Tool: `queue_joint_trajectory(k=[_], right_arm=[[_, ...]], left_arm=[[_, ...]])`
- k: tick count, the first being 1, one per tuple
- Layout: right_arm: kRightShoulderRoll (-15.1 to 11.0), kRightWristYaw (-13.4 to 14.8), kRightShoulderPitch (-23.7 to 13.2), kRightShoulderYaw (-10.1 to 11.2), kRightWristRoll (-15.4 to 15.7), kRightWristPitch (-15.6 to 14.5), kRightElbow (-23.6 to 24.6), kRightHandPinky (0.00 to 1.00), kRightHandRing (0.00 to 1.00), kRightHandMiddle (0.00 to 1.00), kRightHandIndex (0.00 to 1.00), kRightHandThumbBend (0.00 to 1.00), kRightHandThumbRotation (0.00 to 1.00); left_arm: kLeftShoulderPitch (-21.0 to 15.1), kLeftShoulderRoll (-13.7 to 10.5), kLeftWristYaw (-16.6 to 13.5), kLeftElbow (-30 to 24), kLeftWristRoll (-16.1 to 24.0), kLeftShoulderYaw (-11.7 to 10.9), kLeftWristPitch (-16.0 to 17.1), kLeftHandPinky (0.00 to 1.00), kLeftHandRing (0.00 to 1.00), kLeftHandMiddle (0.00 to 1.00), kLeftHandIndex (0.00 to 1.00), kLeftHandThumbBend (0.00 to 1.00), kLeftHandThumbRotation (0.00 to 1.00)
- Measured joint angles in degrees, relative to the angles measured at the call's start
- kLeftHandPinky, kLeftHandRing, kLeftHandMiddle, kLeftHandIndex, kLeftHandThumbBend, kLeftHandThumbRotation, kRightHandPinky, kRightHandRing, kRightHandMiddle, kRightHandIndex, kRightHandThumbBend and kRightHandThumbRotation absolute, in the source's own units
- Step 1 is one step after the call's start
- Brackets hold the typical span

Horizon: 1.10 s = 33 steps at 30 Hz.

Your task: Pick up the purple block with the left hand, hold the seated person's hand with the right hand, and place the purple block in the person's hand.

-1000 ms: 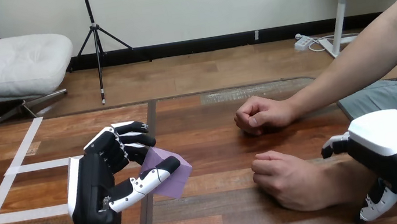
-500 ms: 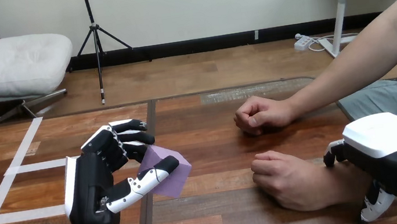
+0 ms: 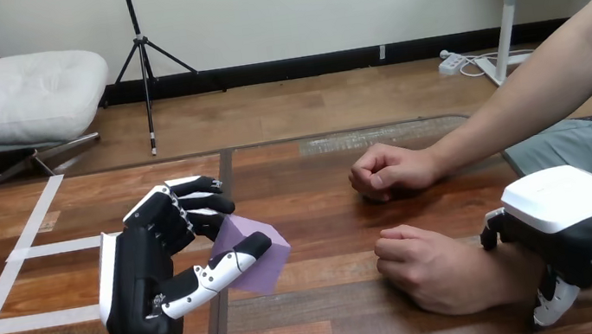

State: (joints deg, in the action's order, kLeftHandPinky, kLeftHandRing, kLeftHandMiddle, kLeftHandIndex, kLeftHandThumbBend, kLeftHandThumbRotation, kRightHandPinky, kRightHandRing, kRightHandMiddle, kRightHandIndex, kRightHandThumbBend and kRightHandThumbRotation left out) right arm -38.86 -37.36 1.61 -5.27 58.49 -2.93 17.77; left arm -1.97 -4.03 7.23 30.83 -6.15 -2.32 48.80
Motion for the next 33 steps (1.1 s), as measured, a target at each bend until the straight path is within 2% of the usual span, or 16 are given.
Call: queue_joint_trajectory(k=[16, 22, 28, 33], right_arm=[[0.00, 0.00, -2.31, -1.72, 0.50, -0.44, -3.10, 0.71, 0.73, 0.74, 0.73, 0.81, 0.01], [0.00, 0.10, -2.38, -2.20, 0.70, -0.44, -4.49, 0.66, 0.69, 0.71, 0.71, 0.77, 0.00], [0.02, 0.40, -2.58, -3.02, 1.17, -1.06, -5.43, 0.56, 0.63, 0.66, 0.68, 0.75, 0.00], [0.02, 0.36, -3.30, -3.49, 1.56, -1.93, -5.65, 0.56, 0.64, 0.67, 0.69, 0.73, 0.00]], left_arm=[[0.03, 0.06, 0.00, -0.35, 0.08, -0.45, 0.00, 0.36, 0.43, 0.51, 0.55, 0.82, 0.10], [0.28, 0.05, 0.00, -0.63, 0.07, -0.58, 0.00, 0.36, 0.42, 0.51, 0.55, 0.82, 0.10], [0.78, 0.05, 0.00, -1.19, 0.10, -0.63, 0.00, 0.36, 0.42, 0.51, 0.55, 0.82, 0.10], [1.02, 0.06, 0.02, -1.30, 0.15, -0.63, 0.00, 0.36, 0.42, 0.51, 0.55, 0.82, 0.11]])
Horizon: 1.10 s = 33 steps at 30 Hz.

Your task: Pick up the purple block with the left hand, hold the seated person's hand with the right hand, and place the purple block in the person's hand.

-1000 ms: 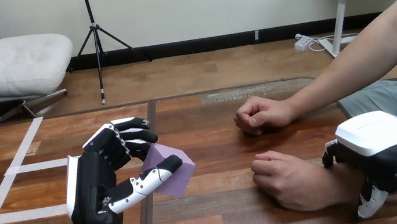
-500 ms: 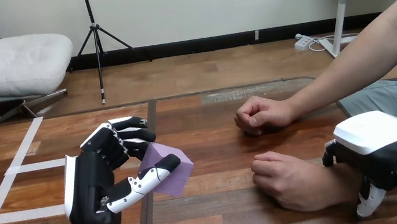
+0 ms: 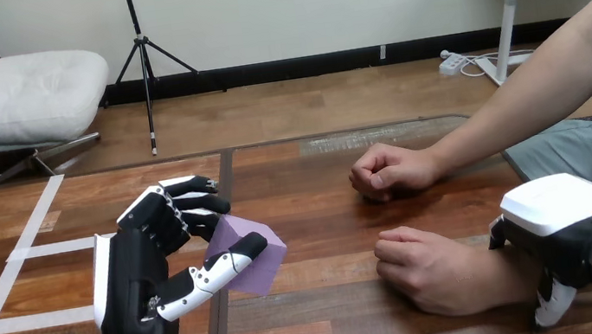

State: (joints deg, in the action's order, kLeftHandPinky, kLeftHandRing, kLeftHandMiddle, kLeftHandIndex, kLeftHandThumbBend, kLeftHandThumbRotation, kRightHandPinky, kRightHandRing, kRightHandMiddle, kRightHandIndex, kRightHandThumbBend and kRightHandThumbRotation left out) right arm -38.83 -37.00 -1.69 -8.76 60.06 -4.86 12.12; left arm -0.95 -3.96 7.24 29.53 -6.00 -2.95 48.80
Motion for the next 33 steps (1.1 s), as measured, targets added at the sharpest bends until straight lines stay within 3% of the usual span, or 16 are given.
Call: queue_joint_trajectory(k=[10, 16, 25, 33], right_arm=[[0.01, -0.10, -0.52, -0.37, -0.25, -0.34, -0.33, 0.73, 0.76, 0.77, 0.76, 0.77, 0.00], [0.18, 0.20, -0.48, -0.39, -0.88, -1.01, -0.80, 0.77, 0.79, 0.80, 0.78, 0.79, 0.01], [0.36, 2.39, -0.37, -0.39, -1.57, -2.59, -1.01, 0.74, 0.77, 0.79, 0.78, 0.82, 0.00], [0.36, 4.38, -0.36, -0.39, -1.62, -2.74, -1.25, 0.60, 0.67, 0.71, 0.74, 0.82, 0.00]], left_arm=[[0.38, 0.04, 0.32, -0.06, -0.11, -0.01, 0.00, 0.36, 0.43, 0.51, 0.55, 0.82, 0.10], [0.55, 0.04, 0.40, -0.06, -0.09, -0.02, 0.00, 0.36, 0.43, 0.51, 0.55, 0.83, 0.10], [0.56, 0.05, 0.37, -0.06, 0.10, -0.02, 0.00, 0.36, 0.42, 0.51, 0.55, 0.83, 0.11], [0.57, 0.05, 0.34, -0.06, 0.30, -0.03, 0.00, 0.35, 0.42, 0.51, 0.55, 0.83, 0.11]])
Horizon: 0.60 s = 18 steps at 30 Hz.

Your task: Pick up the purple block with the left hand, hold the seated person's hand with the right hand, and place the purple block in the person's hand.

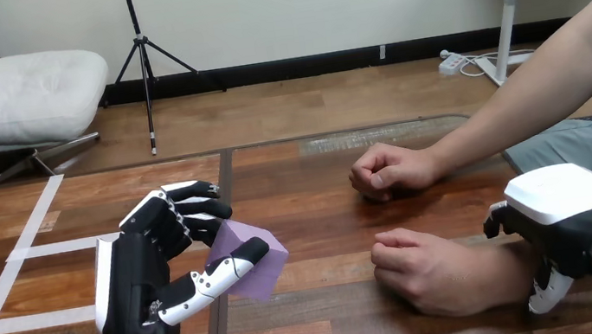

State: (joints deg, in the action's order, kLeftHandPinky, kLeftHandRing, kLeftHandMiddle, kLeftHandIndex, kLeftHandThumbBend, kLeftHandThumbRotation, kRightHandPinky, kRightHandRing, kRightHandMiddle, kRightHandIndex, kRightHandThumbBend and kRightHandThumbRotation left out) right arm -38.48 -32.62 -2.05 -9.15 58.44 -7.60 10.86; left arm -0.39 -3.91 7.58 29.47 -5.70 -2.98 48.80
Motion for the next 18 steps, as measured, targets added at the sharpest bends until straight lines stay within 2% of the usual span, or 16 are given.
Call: queue_joint_trajectory(k=[10, 18], right_arm=[[0.00, 0.05, 0.00, -0.44, -0.05, -0.96, -0.39, 0.49, 0.60, 0.65, 0.69, 0.79, 0.00], [0.11, 0.14, -0.01, -0.51, -1.36, -1.21, -0.54, 0.38, 0.50, 0.55, 0.61, 0.78, 0.00]], left_arm=[[0.00, 0.00, 0.01, 0.00, 0.18, -0.04, 0.01, 0.36, 0.43, 0.51, 0.55, 0.82, 0.11], [0.00, 0.00, 0.00, 0.00, 0.37, -0.08, 0.01, 0.35, 0.42, 0.51, 0.55, 0.82, 0.11]])
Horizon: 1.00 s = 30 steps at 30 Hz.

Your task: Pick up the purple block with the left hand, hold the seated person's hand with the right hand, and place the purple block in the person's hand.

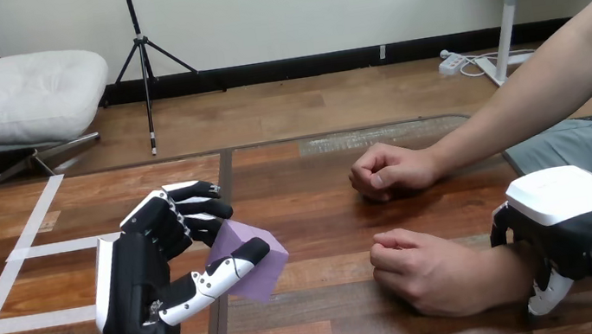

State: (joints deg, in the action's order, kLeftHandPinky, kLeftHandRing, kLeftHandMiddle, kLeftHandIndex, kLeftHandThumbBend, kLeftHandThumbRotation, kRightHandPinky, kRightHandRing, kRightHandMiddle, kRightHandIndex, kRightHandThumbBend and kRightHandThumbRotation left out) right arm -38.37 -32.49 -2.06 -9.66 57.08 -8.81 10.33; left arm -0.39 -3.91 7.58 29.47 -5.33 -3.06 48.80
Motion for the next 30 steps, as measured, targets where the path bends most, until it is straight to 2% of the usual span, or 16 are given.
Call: queue_joint_trajectory(k=[12, 24, 30], right_arm=[[0.08, 1.59, -0.07, -0.03, -1.16, -0.08, -0.77, 0.31, 0.41, 0.48, 0.58, 0.77, 0.00], [0.08, 1.62, -0.35, -0.50, -1.19, -0.32, -1.42, 0.38, 0.47, 0.53, 0.59, 0.79, 0.00], [0.07, 1.42, -0.51, -0.94, -1.11, -0.53, -1.52, 0.35, 0.45, 0.51, 0.58, 0.80, 0.00]], left_arm=[[0.00, -0.02, -0.41, 0.00, 0.80, -0.09, 0.00, 0.35, 0.42, 0.51, 0.55, 0.82, 0.12], [0.00, -0.04, -0.43, 0.00, 0.75, -0.16, 0.00, 0.35, 0.42, 0.51, 0.55, 0.82, 0.11], [0.00, -0.05, -0.42, 0.00, 0.74, -0.16, 0.00, 0.36, 0.42, 0.51, 0.55, 0.82, 0.11]])
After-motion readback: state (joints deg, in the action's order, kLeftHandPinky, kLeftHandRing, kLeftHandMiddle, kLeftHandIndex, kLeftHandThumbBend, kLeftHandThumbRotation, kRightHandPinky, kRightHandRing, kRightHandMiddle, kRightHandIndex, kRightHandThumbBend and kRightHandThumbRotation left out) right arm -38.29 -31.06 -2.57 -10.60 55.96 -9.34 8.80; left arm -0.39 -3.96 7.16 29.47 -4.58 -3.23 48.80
